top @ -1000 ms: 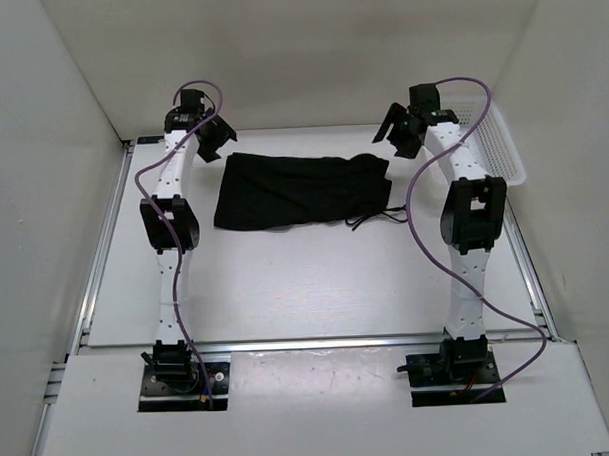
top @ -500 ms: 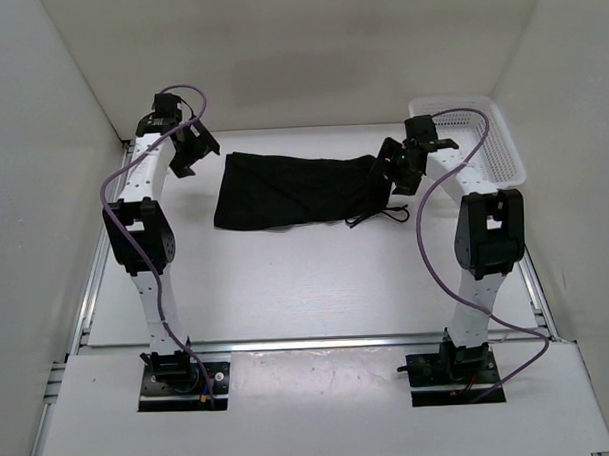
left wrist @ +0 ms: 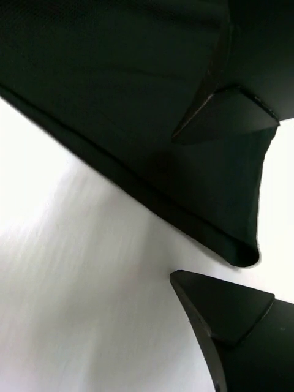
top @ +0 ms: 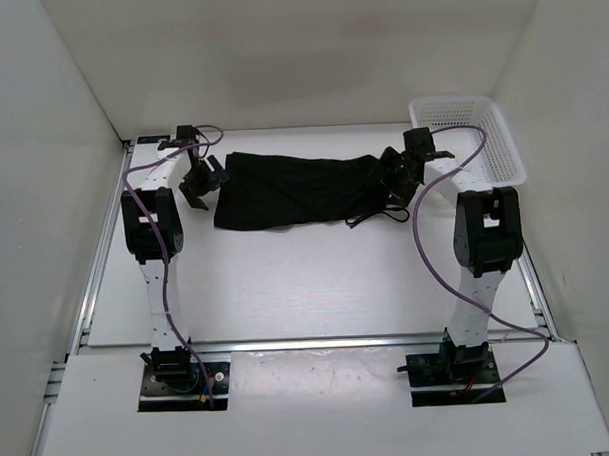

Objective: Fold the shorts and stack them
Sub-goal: Fold the shorts

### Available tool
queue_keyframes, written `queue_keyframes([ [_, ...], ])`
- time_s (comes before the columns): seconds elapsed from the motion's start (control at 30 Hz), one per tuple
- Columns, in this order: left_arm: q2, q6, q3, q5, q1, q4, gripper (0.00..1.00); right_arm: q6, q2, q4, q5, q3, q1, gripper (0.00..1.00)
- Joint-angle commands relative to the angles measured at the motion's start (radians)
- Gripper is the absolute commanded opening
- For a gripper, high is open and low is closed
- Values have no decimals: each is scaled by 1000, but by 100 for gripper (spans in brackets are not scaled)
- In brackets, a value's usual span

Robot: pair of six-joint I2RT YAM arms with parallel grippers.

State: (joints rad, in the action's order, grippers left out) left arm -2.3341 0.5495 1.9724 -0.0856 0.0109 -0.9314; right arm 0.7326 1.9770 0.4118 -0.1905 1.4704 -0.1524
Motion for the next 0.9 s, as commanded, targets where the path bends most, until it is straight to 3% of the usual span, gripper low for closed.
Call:
queue_keyframes([
  [0.0,-31,4,23,-54,20,16,92,73,68,-56,-1,50,4,89],
  [0.07,-40,13,42,-63,20,16,85,93,89,-44,-1,61,4,86],
  [0.17,-59,13,66,-72,20,16,54,103,111,-25,39,61,-15,74],
  [0.2,-59,23,66,-72,20,16,21,103,111,-25,48,61,-15,70],
  [0.23,-59,23,66,-72,20,16,10,103,111,-25,59,61,-15,65],
  [0.27,-59,32,54,-72,20,16,10,103,111,-16,59,61,-15,46],
  [0.37,-19,55,-1,-71,1,16,10,94,111,-5,69,51,-15,12],
  [0.43,19,66,-44,-53,-12,16,10,70,82,9,80,25,-15,2],
  [0.87,544,86,-627,50,-65,6,10,-145,-363,159,256,-383,-76,0],
])
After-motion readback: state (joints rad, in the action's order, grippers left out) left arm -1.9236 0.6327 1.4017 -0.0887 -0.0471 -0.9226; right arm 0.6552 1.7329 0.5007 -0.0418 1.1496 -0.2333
